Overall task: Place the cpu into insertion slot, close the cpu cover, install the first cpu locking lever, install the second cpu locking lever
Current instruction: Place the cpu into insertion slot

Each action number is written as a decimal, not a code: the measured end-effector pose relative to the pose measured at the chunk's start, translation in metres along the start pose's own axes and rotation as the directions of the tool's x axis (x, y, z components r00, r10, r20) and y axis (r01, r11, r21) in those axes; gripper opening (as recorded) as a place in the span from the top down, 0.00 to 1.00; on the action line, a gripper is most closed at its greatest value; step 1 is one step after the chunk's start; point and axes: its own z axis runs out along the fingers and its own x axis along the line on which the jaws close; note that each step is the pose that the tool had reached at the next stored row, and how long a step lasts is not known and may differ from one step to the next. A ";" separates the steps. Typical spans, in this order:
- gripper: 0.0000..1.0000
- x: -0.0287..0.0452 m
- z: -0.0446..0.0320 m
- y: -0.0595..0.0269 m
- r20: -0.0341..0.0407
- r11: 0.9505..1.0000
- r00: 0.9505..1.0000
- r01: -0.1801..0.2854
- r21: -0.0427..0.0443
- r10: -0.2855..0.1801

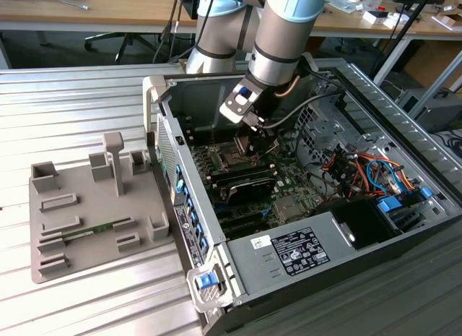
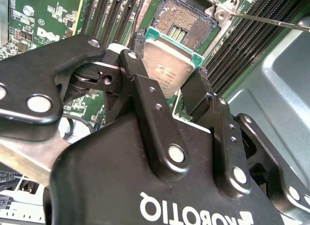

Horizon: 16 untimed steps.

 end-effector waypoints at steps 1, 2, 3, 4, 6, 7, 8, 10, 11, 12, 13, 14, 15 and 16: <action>0.46 0.0000 0.0002 0.0000 0.000 1.000 1.000 0.000 0.000 0.000; 0.46 0.0000 0.0003 0.0000 0.000 1.000 1.000 0.000 0.000 0.000; 0.46 0.0000 0.0006 -0.0001 0.000 1.000 1.000 0.000 0.000 0.000; 0.46 0.0000 0.0009 -0.0001 0.000 1.000 1.000 0.000 0.000 0.000; 0.46 0.0000 0.0012 -0.0001 0.000 1.000 1.000 0.000 0.000 0.000; 0.46 0.0000 0.0014 -0.0001 0.000 1.000 1.000 0.000 0.000 0.000; 0.46 0.0000 0.0015 -0.0001 0.000 1.000 1.000 0.000 0.000 0.000; 0.46 0.0000 0.0019 -0.0002 0.000 1.000 1.000 0.000 0.000 0.000; 0.46 0.0000 0.0020 -0.0002 0.000 1.000 1.000 0.000 0.000 0.000; 0.46 0.0000 0.0022 -0.0002 0.000 1.000 1.000 0.000 0.000 0.000; 0.46 0.0000 0.0024 -0.0003 0.000 1.000 1.000 0.000 0.000 0.000; 0.46 0.0000 0.0025 -0.0003 0.000 1.000 1.000 0.000 0.000 0.000; 0.46 0.0000 0.0026 -0.0003 0.000 1.000 1.000 0.000 0.000 0.000; 0.46 0.0000 0.0027 -0.0003 0.000 1.000 1.000 0.000 0.000 0.000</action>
